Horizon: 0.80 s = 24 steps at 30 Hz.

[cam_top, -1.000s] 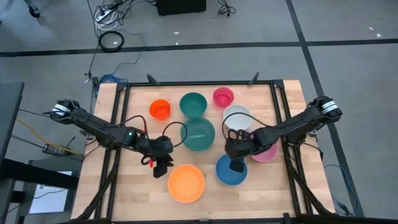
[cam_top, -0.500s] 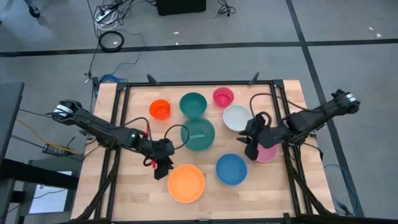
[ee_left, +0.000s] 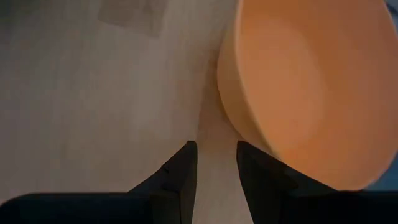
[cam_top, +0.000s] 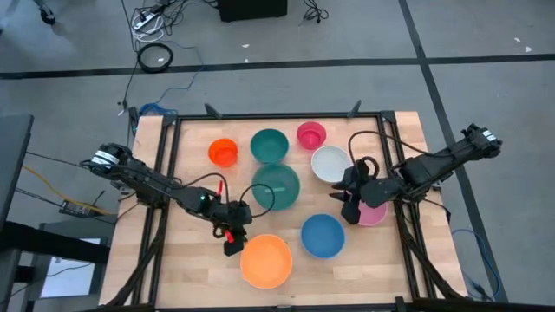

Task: Nest bowls inside each other
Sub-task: Stack the yellow bowl on top of the light green bowl

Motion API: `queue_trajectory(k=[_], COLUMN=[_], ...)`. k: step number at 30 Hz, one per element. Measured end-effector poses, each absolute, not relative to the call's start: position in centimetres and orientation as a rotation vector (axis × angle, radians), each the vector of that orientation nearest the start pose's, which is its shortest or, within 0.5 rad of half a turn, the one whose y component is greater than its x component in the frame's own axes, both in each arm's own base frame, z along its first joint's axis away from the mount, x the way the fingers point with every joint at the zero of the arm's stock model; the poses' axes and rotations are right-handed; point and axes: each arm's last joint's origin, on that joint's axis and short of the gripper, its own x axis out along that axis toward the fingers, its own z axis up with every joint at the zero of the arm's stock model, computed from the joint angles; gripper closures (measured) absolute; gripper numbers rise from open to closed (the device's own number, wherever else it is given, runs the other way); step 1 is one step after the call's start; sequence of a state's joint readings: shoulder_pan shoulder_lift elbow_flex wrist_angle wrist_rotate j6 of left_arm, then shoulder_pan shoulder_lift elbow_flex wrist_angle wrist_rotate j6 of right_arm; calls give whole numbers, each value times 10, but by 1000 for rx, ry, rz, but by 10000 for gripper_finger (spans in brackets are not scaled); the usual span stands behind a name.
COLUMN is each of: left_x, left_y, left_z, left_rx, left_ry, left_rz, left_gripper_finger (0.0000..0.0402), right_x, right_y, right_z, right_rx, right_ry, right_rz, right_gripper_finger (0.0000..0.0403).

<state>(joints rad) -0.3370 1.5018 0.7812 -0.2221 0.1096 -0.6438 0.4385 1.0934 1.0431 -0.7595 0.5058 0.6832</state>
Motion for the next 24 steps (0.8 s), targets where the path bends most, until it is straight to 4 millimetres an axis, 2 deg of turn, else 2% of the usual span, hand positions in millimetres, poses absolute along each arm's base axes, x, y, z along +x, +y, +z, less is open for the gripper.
queue_trajectory(k=[7,12,18,24], left_x=[268,271,268,278], left_y=[-97,-100,-96,-97], left_z=[172,177,181,196], left_rx=[-510,-552,-520,-551], left_ry=[1026,1048,1146,1103], left_rz=[-113,-191,-169,-255], left_gripper_finger=[279,279,279,279], right_x=[198,198,200,200], right_y=[78,78,78,79], right_z=[316,316,314,314], right_rx=[292,299,289,284], right_ry=[668,671,678,689], right_rz=[-305,-305,-305,-290], right_gripper_finger=[290,290,290,290])
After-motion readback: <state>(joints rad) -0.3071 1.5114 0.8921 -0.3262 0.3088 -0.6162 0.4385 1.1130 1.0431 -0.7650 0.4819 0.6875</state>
